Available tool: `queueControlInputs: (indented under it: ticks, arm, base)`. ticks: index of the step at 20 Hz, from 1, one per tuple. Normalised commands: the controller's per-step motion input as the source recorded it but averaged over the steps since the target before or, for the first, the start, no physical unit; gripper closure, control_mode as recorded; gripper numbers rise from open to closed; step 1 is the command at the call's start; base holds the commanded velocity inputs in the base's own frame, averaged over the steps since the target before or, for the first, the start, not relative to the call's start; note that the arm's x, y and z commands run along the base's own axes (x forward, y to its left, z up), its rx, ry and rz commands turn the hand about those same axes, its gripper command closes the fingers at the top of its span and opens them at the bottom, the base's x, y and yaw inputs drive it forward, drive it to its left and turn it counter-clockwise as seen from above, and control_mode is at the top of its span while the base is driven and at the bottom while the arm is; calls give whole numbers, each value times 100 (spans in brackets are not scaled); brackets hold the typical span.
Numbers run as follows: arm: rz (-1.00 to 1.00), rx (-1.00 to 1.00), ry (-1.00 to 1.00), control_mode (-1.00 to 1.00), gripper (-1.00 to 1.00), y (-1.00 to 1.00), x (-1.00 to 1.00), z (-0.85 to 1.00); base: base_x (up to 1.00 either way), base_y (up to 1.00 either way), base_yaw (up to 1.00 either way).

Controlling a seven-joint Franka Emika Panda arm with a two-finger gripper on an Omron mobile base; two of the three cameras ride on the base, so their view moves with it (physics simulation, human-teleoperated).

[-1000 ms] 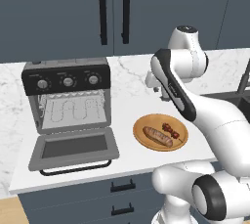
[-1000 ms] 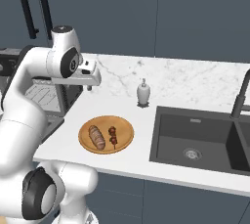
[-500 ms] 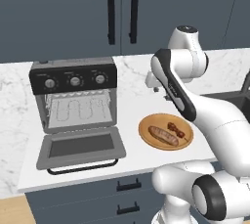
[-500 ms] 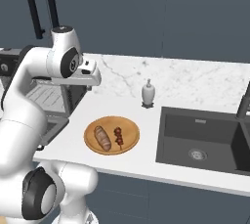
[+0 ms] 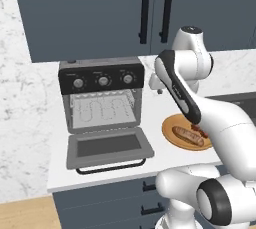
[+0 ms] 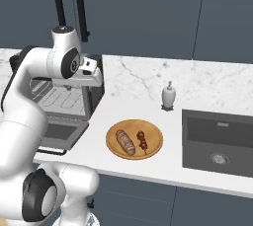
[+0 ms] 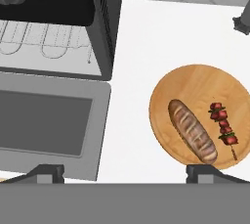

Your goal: Pick up the kebab skewer and baguette bread, and place them inside the toaster oven. Close the toaster oven door and start by setting the timer.

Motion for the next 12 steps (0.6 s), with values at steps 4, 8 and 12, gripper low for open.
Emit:
queueControlInputs:
  ticks: [4,8,12]
  arm:
    - [0,0,0,100,-100,0,0,0]
    - [0,0,0,100,-100,0,0,0]
    - [0,0,0,100,-100,0,0,0]
  base:
    - [0,28,0]
    - [0,0,0]
    - [0,0,0]
